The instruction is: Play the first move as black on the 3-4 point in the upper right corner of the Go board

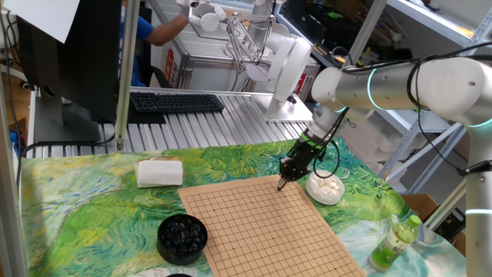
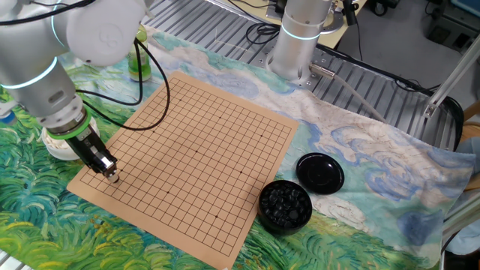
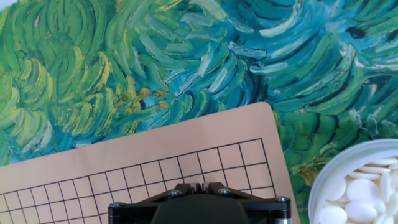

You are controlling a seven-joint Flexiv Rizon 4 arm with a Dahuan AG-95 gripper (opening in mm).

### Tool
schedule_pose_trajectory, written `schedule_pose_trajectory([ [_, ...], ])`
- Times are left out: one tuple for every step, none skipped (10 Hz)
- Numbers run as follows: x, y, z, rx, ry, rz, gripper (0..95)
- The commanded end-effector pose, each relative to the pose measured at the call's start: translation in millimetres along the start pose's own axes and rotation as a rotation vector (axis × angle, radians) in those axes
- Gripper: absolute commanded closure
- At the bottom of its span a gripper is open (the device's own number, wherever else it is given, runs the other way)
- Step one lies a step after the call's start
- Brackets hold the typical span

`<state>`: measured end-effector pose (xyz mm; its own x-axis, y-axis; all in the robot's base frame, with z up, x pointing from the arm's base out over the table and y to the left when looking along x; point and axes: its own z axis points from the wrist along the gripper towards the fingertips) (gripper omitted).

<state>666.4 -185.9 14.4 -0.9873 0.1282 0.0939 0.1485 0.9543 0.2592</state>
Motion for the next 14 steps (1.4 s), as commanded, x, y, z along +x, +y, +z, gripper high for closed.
schedule_pose_trajectory([
  [-0.1,-0.5,0.2,0.007,0.001,-0.002,95.0],
  [-0.2,-0.6,0.2,0.02,0.002,0.003,95.0],
  [-0.2,-0.6,0.2,0.033,0.003,0.008,95.0],
  [-0.2,-0.7,0.2,0.042,0.005,0.012,76.0],
  [-0.3,-0.7,0.2,0.045,0.007,0.02,76.0],
  [-0.4,-0.8,0.3,0.045,0.007,0.023,57.0],
  [-0.6,-1.0,0.5,0.046,0.007,0.031,57.0],
  [-0.7,-1.0,0.7,0.048,0.007,0.036,38.0],
  [-0.6,-1.0,0.7,0.057,0.014,0.046,38.0],
  [0.5,-0.7,0.8,0.069,0.019,0.053,38.0],
  [4.7,-0.3,-0.2,0.092,0.02,0.056,38.0],
  [12.6,-0.9,-4.8,0.114,0.021,0.045,38.0],
  [19.9,-3.2,-12.0,0.117,0.022,0.025,38.0],
  [25.7,-7.1,-19.9,0.119,0.023,-0.005,57.0],
])
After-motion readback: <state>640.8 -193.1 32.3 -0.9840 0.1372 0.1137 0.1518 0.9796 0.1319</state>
